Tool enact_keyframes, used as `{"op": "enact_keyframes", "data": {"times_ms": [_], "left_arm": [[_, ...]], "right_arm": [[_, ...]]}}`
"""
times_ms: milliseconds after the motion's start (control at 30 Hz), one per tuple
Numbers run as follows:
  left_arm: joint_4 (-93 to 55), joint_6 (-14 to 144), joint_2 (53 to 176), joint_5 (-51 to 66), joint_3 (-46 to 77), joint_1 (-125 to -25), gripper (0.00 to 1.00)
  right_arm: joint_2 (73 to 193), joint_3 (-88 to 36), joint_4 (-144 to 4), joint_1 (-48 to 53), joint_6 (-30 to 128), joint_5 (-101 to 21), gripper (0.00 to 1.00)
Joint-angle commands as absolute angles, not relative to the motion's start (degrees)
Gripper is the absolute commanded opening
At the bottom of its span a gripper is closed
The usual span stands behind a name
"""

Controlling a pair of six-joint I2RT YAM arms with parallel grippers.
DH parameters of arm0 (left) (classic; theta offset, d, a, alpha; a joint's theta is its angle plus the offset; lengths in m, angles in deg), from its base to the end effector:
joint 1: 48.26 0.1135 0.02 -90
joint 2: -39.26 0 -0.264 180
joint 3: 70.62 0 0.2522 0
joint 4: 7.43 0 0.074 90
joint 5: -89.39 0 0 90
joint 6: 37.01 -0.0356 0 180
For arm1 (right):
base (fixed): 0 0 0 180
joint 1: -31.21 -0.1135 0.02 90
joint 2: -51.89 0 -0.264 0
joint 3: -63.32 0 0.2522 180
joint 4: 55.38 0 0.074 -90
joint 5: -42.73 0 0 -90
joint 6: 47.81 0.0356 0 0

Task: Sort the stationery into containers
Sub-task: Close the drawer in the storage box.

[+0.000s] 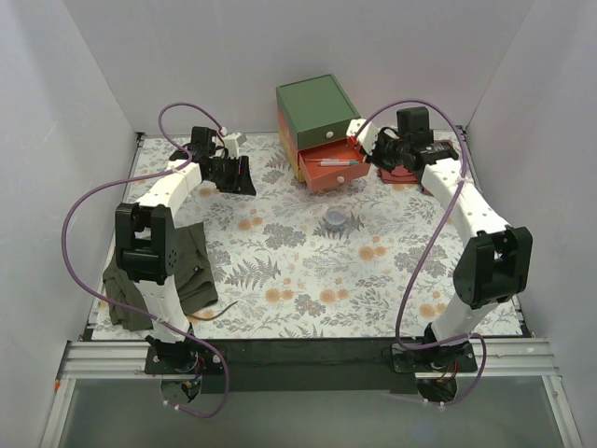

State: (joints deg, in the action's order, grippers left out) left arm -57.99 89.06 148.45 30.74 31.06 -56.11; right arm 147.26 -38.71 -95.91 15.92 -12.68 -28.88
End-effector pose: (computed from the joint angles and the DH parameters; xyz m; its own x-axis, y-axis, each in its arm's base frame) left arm 0.4056 -0.0746 0.2413 -0.9087 -0.3823 -0.1675 -0.1804 0.7217 -0.6683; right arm 0.3681 0.1123 0.3455 0.1020 -0.7767 -0.6216 -0.7291 0.3668 -0.5779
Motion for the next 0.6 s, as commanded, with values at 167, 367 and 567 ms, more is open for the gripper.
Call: {"op": "enact_keyframes", "data": {"times_ms": [167, 367, 567], "left_arm": [[-55.0, 95.9, 146.0, 15.0, 30.5, -56.2, 0.52], [-55.5, 97.3, 146.2, 14.7, 28.5, -56.2, 0.52], [-56.0, 96.7, 146.8, 15.0, 27.0, -56.2, 0.52]], "right_arm": [[154.3, -38.7, -101.0, 18.6, -2.0, -21.3, 0.01], [158.4, -40.7, -98.6, 18.6, 2.6, -19.2, 0.01], [164.6, -46.8, -96.3, 18.6, 5.7, -17.7, 0.01]]}}
